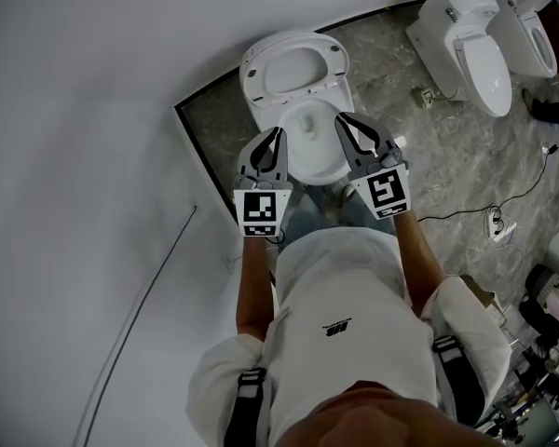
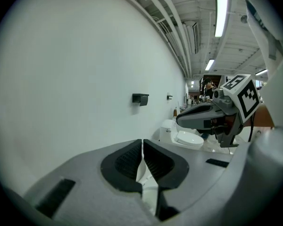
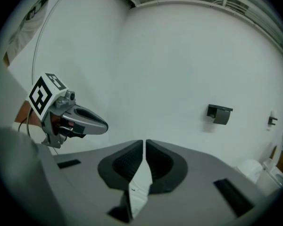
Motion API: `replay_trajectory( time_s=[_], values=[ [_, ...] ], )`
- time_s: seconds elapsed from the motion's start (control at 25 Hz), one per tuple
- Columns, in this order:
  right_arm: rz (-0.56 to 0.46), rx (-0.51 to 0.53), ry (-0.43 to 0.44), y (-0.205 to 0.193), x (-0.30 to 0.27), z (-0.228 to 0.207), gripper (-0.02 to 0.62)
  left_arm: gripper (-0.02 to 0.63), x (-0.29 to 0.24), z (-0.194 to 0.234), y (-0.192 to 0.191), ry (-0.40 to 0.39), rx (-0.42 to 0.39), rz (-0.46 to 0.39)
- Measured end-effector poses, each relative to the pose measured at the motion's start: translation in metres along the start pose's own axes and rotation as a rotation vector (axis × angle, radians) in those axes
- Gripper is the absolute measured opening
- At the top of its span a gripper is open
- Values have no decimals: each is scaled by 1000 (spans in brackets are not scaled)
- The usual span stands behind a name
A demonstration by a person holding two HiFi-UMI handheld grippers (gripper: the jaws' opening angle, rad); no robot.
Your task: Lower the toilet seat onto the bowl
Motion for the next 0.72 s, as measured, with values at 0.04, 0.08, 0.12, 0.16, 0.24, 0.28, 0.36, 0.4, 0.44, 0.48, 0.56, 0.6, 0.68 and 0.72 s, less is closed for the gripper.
replay_trajectory(
  time_s=[0.04,0.08,0.12,0.16,0.24,0.28,0.36,0.4,0.44,0.48,0.56,0.6,0.68,0.72],
  values=[
    [3,-1,-9,1,-4,0,34,32,-4,4,-1,-10,-8,3],
    [6,-1,-14,1,-8,-1,34,32,-7,6,-2,-19,-19,8],
    [9,-2,-18,1,-12,-2,35,32,-11,9,-2,-26,-29,12],
    [12,-1,-20,1,-15,-3,34,32,-15,11,-2,-31,-36,14],
    [20,4,-20,0,-21,-4,35,32,-21,16,-3,-37,-43,18],
    [24,6,-21,-1,-24,-5,34,32,-23,18,-4,-37,-42,21],
    [33,8,-22,-4,-30,-7,35,32,-29,21,-6,-35,-38,28],
    [38,8,-22,-6,-34,-9,34,32,-32,23,-7,-34,-36,31],
    [43,8,-22,-8,-38,-11,35,32,-36,26,-7,-33,-34,34],
    [47,9,-21,-9,-42,-13,35,32,-40,28,-7,-31,-32,36],
    [56,15,-16,-12,-52,-16,35,32,-47,33,-9,-31,-25,37],
    [61,20,-13,-13,-56,-17,35,32,-51,35,-11,-31,-21,36],
    [69,31,-7,-15,-64,-22,35,32,-58,39,-11,-27,-15,36],
    [73,34,-3,-15,-67,-25,34,32,-61,40,-10,-24,-14,38]
  ],
)
Point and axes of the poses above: the fingertips, and each gripper's own axes: x backward along the fingers, z to its left, y out of its top, the point moved 10 cm from there along x, backward along the fingers, and after that the axes turned 14 degrees about z, right-handed, at the moved point
